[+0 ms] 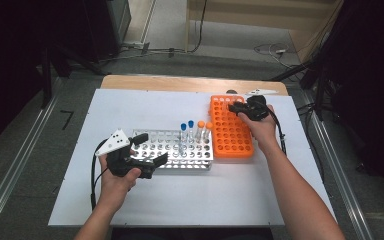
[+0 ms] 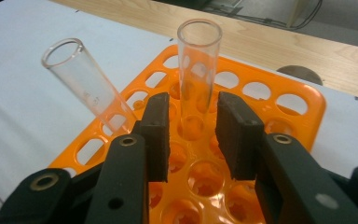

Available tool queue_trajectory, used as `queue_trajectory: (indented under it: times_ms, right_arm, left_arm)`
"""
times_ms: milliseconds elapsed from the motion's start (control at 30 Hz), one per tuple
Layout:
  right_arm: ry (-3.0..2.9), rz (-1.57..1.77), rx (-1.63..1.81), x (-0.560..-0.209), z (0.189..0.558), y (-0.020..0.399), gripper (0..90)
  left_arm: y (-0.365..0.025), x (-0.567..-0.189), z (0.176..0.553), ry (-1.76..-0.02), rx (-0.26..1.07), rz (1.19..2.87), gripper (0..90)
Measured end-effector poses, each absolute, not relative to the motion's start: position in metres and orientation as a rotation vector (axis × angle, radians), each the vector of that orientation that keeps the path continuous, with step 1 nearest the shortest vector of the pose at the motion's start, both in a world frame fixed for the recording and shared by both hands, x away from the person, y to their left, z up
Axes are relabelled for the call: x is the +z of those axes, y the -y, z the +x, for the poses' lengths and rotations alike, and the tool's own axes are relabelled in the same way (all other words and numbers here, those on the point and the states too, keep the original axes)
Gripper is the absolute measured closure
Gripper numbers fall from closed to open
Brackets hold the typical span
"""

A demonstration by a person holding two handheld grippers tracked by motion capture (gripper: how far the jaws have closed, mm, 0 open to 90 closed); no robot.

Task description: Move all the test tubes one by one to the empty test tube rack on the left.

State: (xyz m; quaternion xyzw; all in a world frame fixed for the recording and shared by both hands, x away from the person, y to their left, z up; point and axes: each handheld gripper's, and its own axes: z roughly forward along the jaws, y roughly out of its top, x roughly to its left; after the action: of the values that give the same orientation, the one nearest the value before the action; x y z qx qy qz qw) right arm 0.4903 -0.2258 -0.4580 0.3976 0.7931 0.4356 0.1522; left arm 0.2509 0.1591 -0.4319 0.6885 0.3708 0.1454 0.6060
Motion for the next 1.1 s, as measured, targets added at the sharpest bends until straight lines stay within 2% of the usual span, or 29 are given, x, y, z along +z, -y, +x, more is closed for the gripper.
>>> queue_trajectory:
  times_ms: [333, 600, 867, 1100]
  right_arm:
    - [-2.298, 1.097, 1.238, -0.465, 0.498, 0.224, 72.8]
    - [-2.284, 1.052, 1.233, -0.463, 0.496, 0.223, 74.1]
    - [-2.164, 1.089, 1.354, -0.434, 0.482, 0.232, 74.1]
    - [-2.151, 1.05, 1.396, -0.415, 0.452, 0.239, 74.1]
  left_arm:
    - [-0.158, -0.436, 0.255, -0.871, 0.325, 1.596, 0.0]
    - [-0.155, -0.436, 0.258, -0.867, 0.324, 1.601, 0.0]
    - [-0.152, -0.434, 0.258, -0.858, 0.327, 1.599, 0.0]
    - [-0.149, -0.433, 0.259, -0.851, 0.332, 1.607, 0.0]
